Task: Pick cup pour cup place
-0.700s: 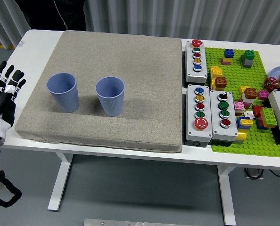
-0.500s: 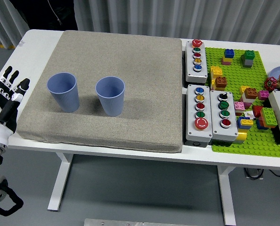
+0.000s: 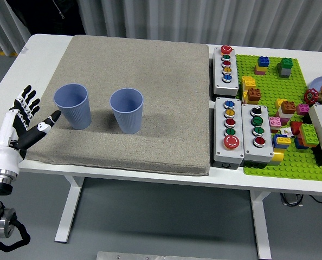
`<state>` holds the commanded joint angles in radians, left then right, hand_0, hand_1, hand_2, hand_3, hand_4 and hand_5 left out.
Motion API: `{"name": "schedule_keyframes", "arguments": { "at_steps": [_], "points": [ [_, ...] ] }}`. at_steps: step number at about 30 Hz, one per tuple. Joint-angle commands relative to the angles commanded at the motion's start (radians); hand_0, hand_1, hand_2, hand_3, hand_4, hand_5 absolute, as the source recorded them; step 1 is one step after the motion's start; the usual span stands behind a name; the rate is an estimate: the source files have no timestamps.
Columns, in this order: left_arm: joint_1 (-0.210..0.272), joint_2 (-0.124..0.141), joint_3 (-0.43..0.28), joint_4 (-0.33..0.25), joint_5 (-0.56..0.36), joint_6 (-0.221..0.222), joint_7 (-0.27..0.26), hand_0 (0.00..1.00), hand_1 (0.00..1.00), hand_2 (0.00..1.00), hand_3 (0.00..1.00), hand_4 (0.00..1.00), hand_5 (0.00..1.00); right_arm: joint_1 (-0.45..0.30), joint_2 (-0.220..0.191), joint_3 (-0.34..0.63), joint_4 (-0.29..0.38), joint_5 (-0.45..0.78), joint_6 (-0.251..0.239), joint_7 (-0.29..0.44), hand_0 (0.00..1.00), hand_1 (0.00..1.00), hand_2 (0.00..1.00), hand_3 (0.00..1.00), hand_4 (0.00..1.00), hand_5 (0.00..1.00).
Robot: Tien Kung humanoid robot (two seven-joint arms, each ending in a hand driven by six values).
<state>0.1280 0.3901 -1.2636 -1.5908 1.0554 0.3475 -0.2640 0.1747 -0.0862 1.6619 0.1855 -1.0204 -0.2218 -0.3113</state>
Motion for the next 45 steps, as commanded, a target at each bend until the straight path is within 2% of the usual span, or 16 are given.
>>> {"name": "schedule_keyframes", "arguments": {
  "at_steps": [4, 5, 15, 23, 36, 45],
  "points": [
    [-0.008, -0.003, 0.008, 0.027, 0.06, -0.02, 0.024, 0.947, 0.951, 0.998, 0.998, 0.936, 0.283, -0.001, 0.001, -0.003, 0.0, 0.002, 0.0, 0.001, 0.706, 0.633, 0.581, 0.571, 0.002, 0.153],
    [-0.009, -0.003, 0.01, 0.029, 0.063, -0.023, 0.025, 0.952, 0.959, 0.998, 0.998, 0.95, 0.325, -0.001, 0.001, -0.003, 0.0, 0.003, 0.0, 0.001, 0.706, 0.633, 0.581, 0.571, 0.002, 0.153],
    [-0.05, -0.015, 0.037, 0.092, 0.068, -0.042, 0.03, 0.961, 0.96, 0.998, 0.998, 0.952, 0.324, -0.004, 0.004, -0.005, 0.001, -0.002, 0.0, -0.002, 0.706, 0.633, 0.581, 0.571, 0.002, 0.15],
    [-0.072, -0.028, 0.043, 0.115, 0.096, -0.06, 0.038, 0.963, 0.964, 0.998, 0.998, 0.955, 0.306, -0.005, 0.004, -0.008, 0.001, 0.0, 0.0, -0.003, 0.706, 0.633, 0.581, 0.571, 0.002, 0.147],
    [-0.185, -0.06, 0.07, 0.232, 0.07, -0.061, 0.033, 0.962, 0.965, 0.998, 0.998, 0.953, 0.305, 0.004, 0.004, -0.019, 0.0, 0.022, -0.001, 0.005, 0.706, 0.633, 0.581, 0.571, 0.002, 0.147],
    [-0.216, -0.073, 0.078, 0.279, 0.066, -0.064, 0.034, 0.963, 0.965, 0.998, 0.998, 0.954, 0.307, 0.006, 0.003, -0.023, -0.001, 0.028, -0.002, 0.008, 0.707, 0.633, 0.581, 0.571, 0.002, 0.146]
  ]
}}
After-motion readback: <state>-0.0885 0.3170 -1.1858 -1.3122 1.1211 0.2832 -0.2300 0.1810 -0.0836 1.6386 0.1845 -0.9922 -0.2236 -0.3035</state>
